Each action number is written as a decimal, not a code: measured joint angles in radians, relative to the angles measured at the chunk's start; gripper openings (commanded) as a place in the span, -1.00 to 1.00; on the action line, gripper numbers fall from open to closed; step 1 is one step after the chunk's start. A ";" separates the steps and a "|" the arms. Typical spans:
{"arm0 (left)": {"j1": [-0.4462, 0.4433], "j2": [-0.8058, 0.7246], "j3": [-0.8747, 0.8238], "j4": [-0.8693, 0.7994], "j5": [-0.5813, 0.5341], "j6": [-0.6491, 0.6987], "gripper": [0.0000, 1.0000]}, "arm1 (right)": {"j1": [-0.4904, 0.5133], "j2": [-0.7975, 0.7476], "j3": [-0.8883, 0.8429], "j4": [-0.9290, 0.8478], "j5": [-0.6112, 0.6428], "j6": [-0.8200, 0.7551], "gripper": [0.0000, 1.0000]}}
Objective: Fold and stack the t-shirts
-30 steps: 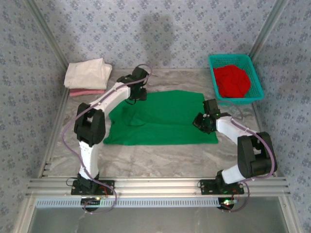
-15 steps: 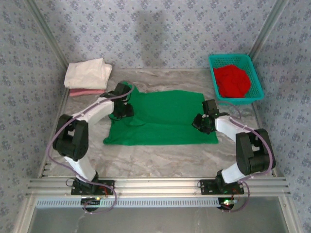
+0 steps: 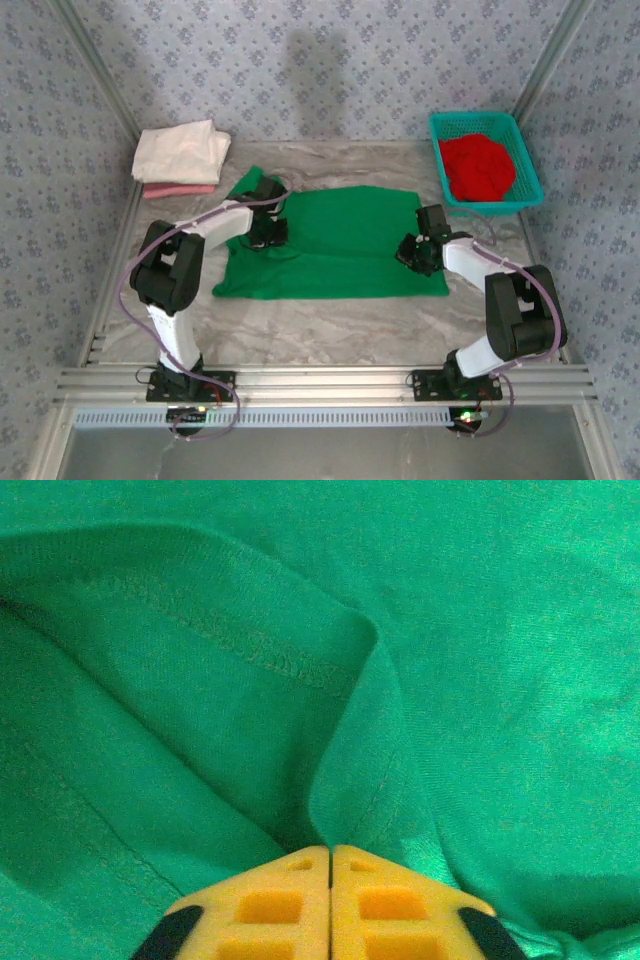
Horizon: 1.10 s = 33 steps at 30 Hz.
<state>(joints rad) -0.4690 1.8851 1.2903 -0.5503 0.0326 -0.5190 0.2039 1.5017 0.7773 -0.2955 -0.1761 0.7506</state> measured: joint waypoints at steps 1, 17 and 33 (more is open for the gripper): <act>-0.003 0.000 0.010 -0.007 -0.008 0.002 -0.95 | 0.000 0.000 0.000 0.000 0.000 0.000 -0.73; -0.103 0.354 0.674 -0.238 -0.130 0.216 -0.05 | 0.002 0.000 0.000 0.015 -0.019 0.000 -0.66; 0.168 -0.587 -0.310 -0.086 -0.099 0.049 0.24 | -0.045 -0.130 0.010 -0.163 0.053 -0.125 -0.23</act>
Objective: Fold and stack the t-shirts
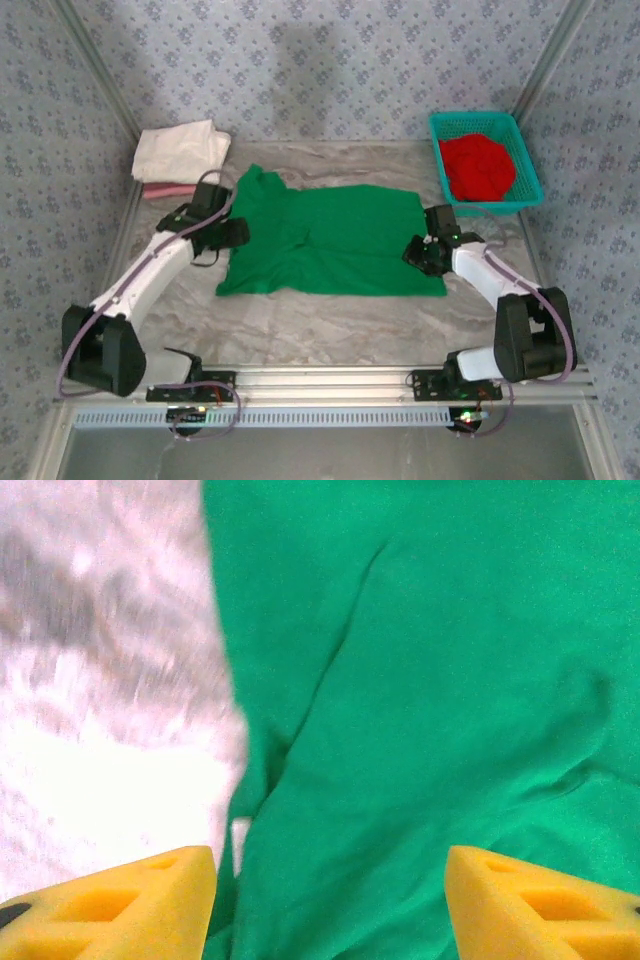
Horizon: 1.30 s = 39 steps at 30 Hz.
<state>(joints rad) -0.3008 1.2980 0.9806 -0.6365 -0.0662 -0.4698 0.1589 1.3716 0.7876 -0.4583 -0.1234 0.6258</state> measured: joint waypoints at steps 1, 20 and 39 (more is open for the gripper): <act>0.009 -0.008 -0.048 -0.003 0.018 -0.005 0.24 | -0.021 -0.003 0.007 -0.023 0.005 -0.017 -0.18; 0.073 0.051 -0.226 0.052 0.119 -0.068 -1.00 | -0.162 0.184 0.106 -0.144 -0.008 -0.129 -0.70; 0.168 -0.001 -0.253 -0.010 0.221 -0.074 0.22 | -0.243 0.172 0.106 -0.118 -0.068 -0.150 -0.27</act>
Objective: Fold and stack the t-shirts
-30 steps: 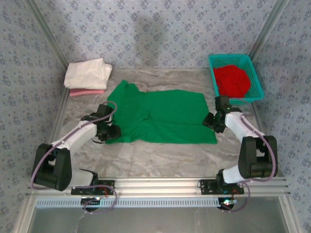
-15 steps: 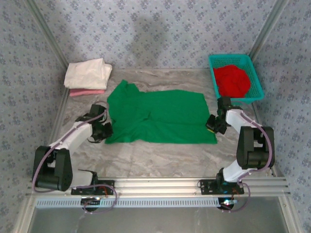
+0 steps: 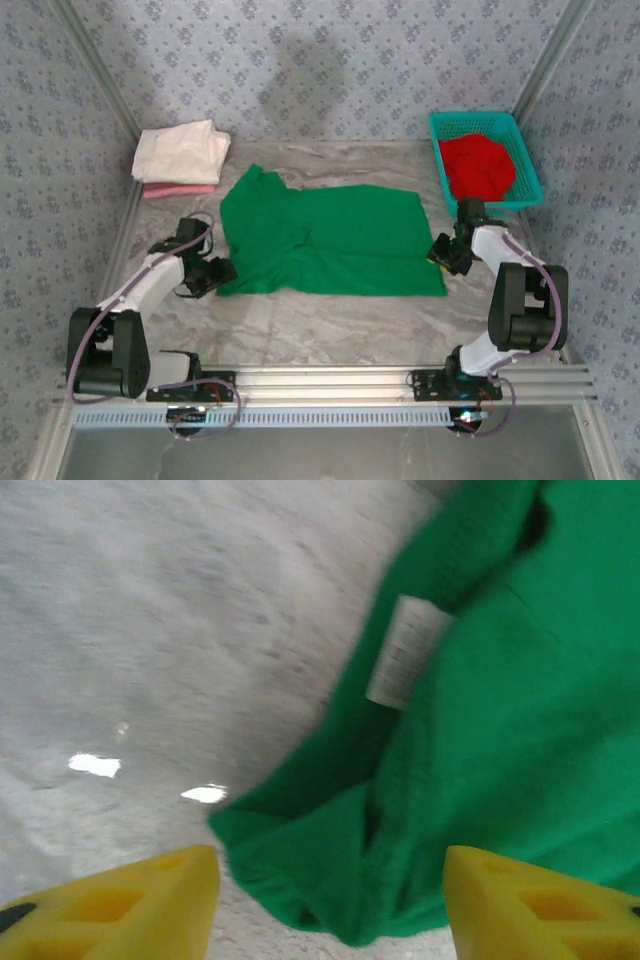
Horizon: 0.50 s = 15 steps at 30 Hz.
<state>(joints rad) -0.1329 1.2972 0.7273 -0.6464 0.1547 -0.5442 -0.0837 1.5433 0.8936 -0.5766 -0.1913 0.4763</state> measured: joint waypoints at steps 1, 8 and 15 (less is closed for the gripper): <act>-0.012 0.008 0.000 0.004 0.010 0.002 0.06 | 0.000 0.011 0.000 0.006 -0.008 0.000 -0.27; -0.037 0.068 -0.011 0.052 0.028 0.018 -1.00 | 0.000 0.043 -0.003 0.035 -0.035 0.001 -0.35; -0.013 0.065 -0.011 0.048 -0.032 0.004 -1.00 | -0.032 0.044 -0.027 0.056 -0.063 0.010 -0.87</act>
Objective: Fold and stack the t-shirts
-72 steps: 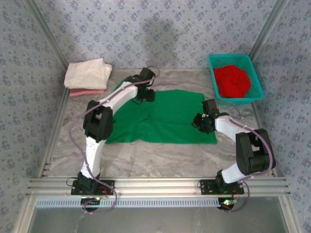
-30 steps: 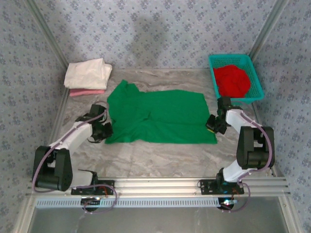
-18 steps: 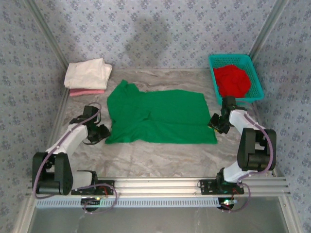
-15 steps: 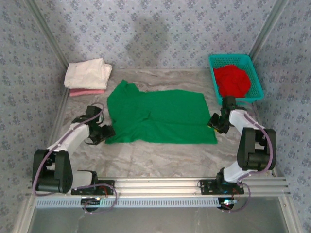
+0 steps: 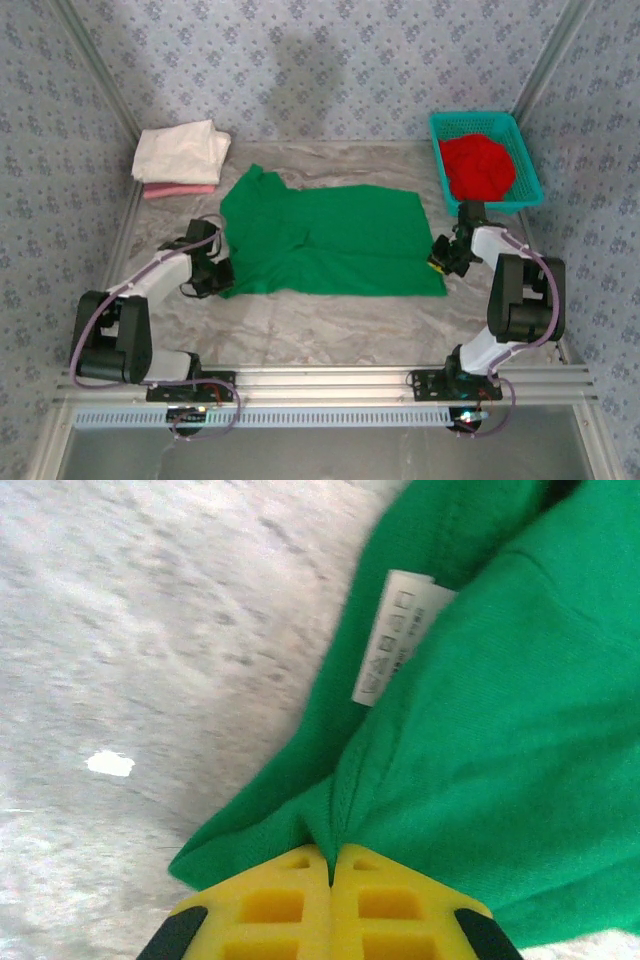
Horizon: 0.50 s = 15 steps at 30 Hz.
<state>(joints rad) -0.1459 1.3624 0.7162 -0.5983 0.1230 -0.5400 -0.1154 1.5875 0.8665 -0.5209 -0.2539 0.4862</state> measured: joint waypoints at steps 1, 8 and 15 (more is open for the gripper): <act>0.014 -0.009 0.000 -0.002 -0.007 -0.005 -1.00 | -0.006 0.000 -0.005 0.002 -0.002 0.003 -0.95; 0.084 -0.095 0.001 -0.028 -0.069 -0.027 -1.00 | -0.035 -0.009 -0.022 0.008 -0.008 0.002 -1.00; 0.095 0.002 0.001 -0.068 -0.057 -0.027 -1.00 | -0.044 -0.010 -0.026 0.017 -0.011 0.002 -1.00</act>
<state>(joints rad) -0.0513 1.3640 0.7170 -0.6666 0.0662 -0.5667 -0.1596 1.5780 0.8410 -0.5041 -0.2649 0.4885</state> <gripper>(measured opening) 0.041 0.066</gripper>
